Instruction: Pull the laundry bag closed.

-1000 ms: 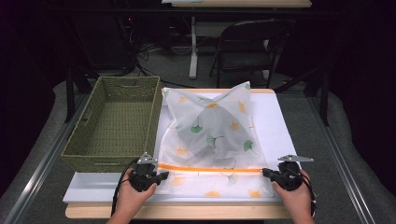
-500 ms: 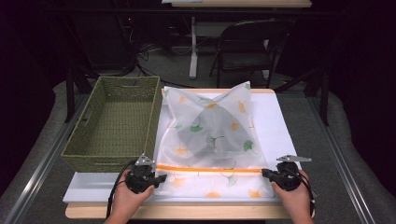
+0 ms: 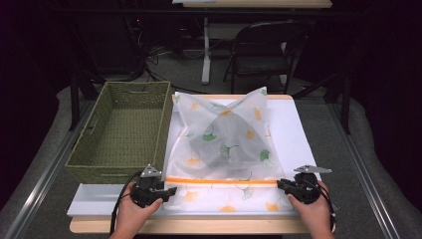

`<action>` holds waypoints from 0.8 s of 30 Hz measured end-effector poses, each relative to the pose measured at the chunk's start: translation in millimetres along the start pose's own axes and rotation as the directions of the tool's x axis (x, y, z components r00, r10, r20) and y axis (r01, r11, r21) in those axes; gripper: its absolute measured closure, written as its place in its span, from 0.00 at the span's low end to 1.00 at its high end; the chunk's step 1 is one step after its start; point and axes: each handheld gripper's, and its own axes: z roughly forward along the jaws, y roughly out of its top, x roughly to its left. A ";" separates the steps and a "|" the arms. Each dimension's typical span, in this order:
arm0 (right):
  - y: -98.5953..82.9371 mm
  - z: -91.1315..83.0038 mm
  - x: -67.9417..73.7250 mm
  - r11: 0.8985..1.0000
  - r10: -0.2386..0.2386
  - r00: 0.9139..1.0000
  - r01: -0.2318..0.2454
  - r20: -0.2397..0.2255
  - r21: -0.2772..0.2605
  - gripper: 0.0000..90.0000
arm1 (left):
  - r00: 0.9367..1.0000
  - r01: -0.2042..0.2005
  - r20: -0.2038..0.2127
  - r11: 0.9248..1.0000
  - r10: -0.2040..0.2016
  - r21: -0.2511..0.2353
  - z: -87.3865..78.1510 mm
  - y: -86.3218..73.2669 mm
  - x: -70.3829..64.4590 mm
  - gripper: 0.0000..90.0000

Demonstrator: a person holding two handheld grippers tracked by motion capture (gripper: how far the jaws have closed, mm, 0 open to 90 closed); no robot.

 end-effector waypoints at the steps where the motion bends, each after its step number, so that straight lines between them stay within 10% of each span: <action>1: 0.0 0.2 -0.2 1.000 -0.003 1.000 0.003 0.003 0.001 0.83 | 1.000 -0.008 -0.004 1.000 0.008 0.002 -0.5 0.2 1.0 0.60; 24: 2.0 -11.4 -0.8 0.999 -0.033 0.999 0.034 0.038 -0.005 0.58 | 1.000 -0.023 -0.019 1.000 0.023 -0.002 -26.4 -1.7 -4.5 0.52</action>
